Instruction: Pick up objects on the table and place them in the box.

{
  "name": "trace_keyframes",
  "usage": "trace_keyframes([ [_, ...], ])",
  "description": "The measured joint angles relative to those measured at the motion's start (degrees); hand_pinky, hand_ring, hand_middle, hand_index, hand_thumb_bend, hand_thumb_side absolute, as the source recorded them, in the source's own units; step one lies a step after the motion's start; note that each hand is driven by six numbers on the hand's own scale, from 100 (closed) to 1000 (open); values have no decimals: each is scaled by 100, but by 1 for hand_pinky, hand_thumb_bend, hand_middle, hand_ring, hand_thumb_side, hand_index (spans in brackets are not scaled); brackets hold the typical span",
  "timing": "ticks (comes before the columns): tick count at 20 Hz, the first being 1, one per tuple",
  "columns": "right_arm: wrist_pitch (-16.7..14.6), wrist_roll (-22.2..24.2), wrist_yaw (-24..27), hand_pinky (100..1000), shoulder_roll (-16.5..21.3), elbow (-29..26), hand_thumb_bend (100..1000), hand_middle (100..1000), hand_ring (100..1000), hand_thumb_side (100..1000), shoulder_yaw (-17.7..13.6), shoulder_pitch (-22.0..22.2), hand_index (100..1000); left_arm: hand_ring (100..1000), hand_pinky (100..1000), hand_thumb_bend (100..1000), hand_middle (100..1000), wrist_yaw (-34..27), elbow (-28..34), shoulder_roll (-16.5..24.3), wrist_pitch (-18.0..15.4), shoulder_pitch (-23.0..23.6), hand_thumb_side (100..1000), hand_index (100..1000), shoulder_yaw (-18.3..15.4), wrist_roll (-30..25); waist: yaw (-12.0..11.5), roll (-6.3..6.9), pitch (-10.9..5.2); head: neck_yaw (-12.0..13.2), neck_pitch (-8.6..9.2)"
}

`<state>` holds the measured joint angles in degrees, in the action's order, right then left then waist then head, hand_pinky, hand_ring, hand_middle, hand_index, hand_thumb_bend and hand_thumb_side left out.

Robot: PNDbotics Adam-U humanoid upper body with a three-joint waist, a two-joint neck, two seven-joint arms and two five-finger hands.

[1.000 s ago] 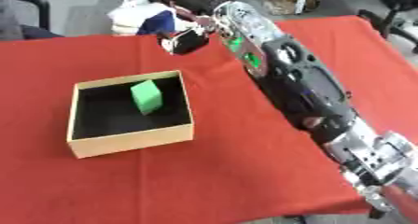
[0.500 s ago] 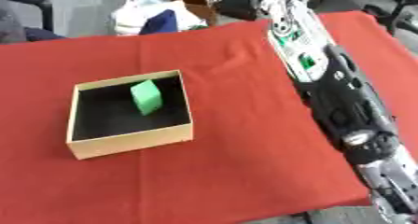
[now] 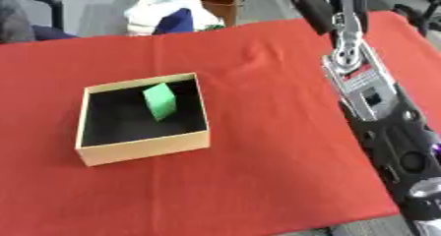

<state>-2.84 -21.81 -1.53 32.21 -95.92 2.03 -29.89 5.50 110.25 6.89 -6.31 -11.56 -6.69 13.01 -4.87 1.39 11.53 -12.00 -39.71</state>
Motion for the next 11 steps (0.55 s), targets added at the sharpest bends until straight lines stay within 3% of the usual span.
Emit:
trace_keyframes([
  [11,-15,-146,386,612,-30,-221,100,812,746,750,52,564,970,712,614,100,604,-43,-1,-27,-2,6,489,732,0,3,91,31,53,92,-2],
])
